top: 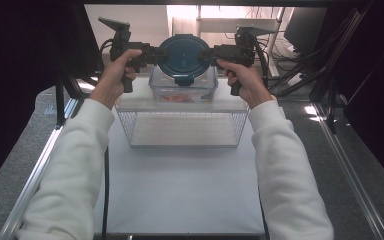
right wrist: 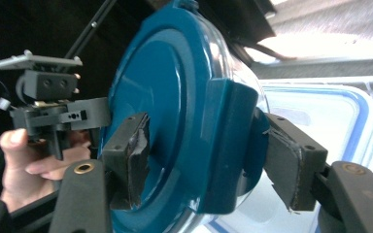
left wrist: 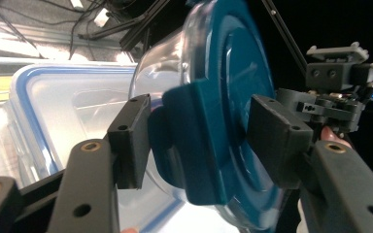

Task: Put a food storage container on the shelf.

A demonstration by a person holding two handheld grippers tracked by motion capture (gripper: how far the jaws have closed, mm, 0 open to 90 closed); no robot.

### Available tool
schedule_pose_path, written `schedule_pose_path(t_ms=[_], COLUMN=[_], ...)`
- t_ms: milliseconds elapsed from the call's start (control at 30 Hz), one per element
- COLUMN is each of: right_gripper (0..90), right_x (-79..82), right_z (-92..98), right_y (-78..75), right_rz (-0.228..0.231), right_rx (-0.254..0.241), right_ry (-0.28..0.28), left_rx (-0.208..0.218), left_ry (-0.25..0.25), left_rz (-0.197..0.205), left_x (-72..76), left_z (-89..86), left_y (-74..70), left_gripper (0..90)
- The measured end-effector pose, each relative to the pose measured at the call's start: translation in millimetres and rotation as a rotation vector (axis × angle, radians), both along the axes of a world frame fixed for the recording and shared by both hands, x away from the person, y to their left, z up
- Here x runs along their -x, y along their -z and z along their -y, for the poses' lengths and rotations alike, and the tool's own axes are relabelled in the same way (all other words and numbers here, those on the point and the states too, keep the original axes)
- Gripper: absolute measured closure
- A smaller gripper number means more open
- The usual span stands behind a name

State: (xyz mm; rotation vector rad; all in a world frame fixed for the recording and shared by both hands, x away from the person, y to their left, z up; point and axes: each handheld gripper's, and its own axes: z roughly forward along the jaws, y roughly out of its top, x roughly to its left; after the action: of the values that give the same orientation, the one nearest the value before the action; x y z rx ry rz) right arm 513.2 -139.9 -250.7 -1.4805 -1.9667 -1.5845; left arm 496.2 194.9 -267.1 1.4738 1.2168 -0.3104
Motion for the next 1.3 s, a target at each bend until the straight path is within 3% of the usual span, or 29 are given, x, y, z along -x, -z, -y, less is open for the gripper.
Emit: schedule_pose_path(t_ms=[133, 333, 433, 500, 567, 633, 800, 900, 967, 1000, 1033, 1067, 1100, 1133, 1300], right_gripper=[35.5, 35.0, 31.5, 28.0, 17.3, 13.9, 10.8, 11.4, 11.8, 12.7, 12.7, 13.1, 13.1, 13.6, 15.2], right_x=[-7.6, -9.1, -5.9, -3.8, 0.6, 1.6, 19.1, 32.7, 39.4, 50.8, 50.8, 62.1, 62.1, 73.6, 94.8], right_z=[3.1, 2.8, 0.5, -0.9, -0.9, 0.3, 14.5, 21.4, 25.4, 32.8, 32.8, 40.9, 40.9, 50.0, 68.0], right_y=[8.3, 10.8, 12.8, 13.6, 12.8, 12.2, -0.8, -3.8, -3.4, -0.8, -0.8, 4.0, 4.0, 10.5, 24.1], right_rz=[-0.038, -0.050, -0.017, 0.002, 0.048, 0.062, 0.184, 0.246, 0.270, 0.307, 0.307, 0.328, 0.328, 0.347, 0.376], right_rx=[-0.040, -0.060, -0.062, -0.055, -0.028, -0.031, -0.010, 0.033, 0.054, 0.089, 0.089, 0.109, 0.109, 0.128, 0.160], right_ry=[0.006, 0.027, 0.043, 0.052, 0.093, 0.097, 0.075, 0.054, 0.045, 0.040, 0.040, 0.032, 0.032, 0.029, 0.028], left_rx=[0.028, 0.023, -0.002, -0.009, -0.025, -0.025, -0.057, -0.125, -0.132, -0.145, -0.145, -0.169, -0.169, -0.187, -0.227], left_ry=[-0.004, -0.009, 0.007, 0.006, -0.018, -0.029, -0.087, -0.130, -0.135, -0.139, -0.139, -0.141, -0.141, -0.135, -0.094], left_rz=[-0.014, 0.007, 0.020, 0.021, 0.068, 0.090, 0.191, 0.254, 0.265, 0.285, 0.285, 0.309, 0.309, 0.332, 0.340], left_x=[-5.9, -6.0, -6.1, -6.0, -2.2, 0.4, 18.4, 36.8, 41.6, 55.5, 55.5, 71.3, 71.3, 88.0, 119.8], left_z=[-0.7, 1.1, 4.7, 5.5, 6.0, 6.2, 0.4, -2.8, -3.8, -6.7, -6.7, -10.0, -10.0, -13.4, -16.6], left_y=[6.9, 8.6, 9.4, 9.4, 6.7, 4.6, -7.9, -11.8, -10.9, -7.2, -7.2, -1.3, -1.3, 6.7, 28.1], left_gripper=[40.2, 38.0, 31.6, 22.8, 20.1, 19.3, 13.1, 12.5, 12.7, 12.8, 12.8, 12.9, 13.1, 13.5, 14.2])
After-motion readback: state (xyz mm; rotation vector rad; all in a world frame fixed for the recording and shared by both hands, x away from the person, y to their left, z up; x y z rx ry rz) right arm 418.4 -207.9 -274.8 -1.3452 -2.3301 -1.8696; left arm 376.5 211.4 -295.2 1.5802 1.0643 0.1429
